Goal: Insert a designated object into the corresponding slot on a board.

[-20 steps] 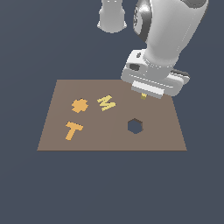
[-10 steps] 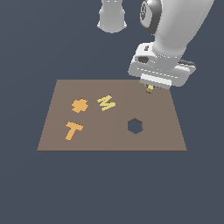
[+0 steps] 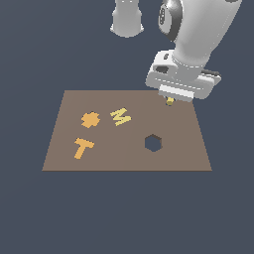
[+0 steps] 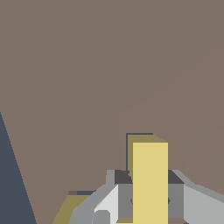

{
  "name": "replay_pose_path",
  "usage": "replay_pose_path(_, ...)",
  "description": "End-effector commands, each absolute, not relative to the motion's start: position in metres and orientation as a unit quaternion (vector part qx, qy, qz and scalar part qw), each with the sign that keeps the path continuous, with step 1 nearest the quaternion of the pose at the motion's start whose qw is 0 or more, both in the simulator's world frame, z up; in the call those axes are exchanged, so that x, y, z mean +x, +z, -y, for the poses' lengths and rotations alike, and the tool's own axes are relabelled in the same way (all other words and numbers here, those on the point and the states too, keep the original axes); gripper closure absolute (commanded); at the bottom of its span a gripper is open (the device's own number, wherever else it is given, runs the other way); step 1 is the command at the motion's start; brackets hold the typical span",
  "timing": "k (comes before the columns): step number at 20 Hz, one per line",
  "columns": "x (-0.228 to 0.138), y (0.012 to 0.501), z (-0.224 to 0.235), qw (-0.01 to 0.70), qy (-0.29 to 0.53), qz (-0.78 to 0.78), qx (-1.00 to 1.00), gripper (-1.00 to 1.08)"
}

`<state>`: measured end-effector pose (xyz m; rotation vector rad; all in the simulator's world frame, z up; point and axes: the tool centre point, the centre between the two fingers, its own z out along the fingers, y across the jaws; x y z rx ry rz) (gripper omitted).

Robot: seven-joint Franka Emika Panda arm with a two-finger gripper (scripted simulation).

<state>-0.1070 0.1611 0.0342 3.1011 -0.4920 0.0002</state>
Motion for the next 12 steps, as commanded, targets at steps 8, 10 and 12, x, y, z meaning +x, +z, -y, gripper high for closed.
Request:
replay_pose_path(8,-0.1070,0.0304,-0.1608,0.001,0.000,0.157,0.988,-0.92)
replay_pose_path(10,-0.1070,0.0304,-0.1608,0.001,0.000,0.157,0.988,-0.92)
replay_pose_path(12,-0.1070,0.0304,-0.1608,0.001,0.000,0.157,0.988,-0.92)
